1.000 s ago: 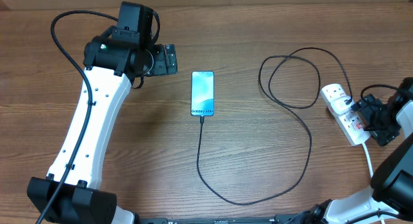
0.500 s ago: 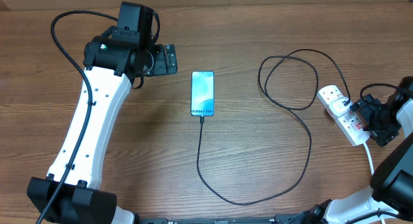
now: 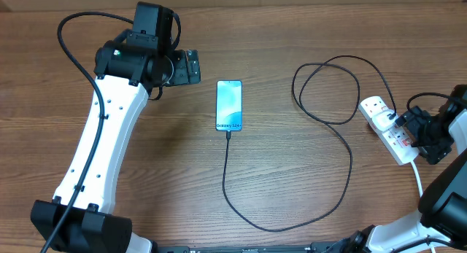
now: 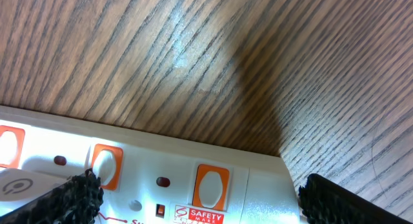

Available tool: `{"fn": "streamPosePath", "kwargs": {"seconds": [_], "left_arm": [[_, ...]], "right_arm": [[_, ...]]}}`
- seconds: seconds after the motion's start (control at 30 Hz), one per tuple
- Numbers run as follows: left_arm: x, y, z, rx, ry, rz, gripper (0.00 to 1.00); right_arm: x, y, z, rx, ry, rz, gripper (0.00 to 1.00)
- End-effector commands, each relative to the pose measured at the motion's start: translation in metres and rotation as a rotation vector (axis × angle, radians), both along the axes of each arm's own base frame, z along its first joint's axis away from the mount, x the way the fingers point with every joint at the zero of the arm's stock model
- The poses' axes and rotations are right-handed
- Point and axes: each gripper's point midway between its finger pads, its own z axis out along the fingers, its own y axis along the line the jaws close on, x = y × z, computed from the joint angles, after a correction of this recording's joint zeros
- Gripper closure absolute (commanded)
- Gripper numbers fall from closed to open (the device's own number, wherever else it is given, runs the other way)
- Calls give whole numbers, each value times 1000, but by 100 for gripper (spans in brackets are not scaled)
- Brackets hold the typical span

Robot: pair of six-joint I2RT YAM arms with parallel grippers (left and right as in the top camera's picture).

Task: Plug charger to phone and switch on socket

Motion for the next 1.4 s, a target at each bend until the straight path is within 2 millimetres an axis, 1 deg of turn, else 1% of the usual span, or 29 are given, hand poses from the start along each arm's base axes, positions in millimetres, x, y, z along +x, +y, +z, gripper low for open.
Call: {"fn": "streamPosePath", "kwargs": {"seconds": [0.0,0.1,0.47,1.0,1.23,1.37], "left_arm": [[2,2,-2,8,2,15,0],[2,2,-2,8,2,15,0],[2,2,-2,7,2,15,1],[2,2,-2,8,2,15,0],[2,2,-2,8,2,15,0],[2,2,-2,8,2,15,0]], "right_arm": [[15,-4,8,-20,-38,15,0],[14,-3,7,-18,-36,11,0],[4,4,-9,-2,-21,9,0],[3,9,-10,19,-17,31,0],[5,8,-2,22,-14,50,0],[3,9,-2,27,-5,50,0]]}}
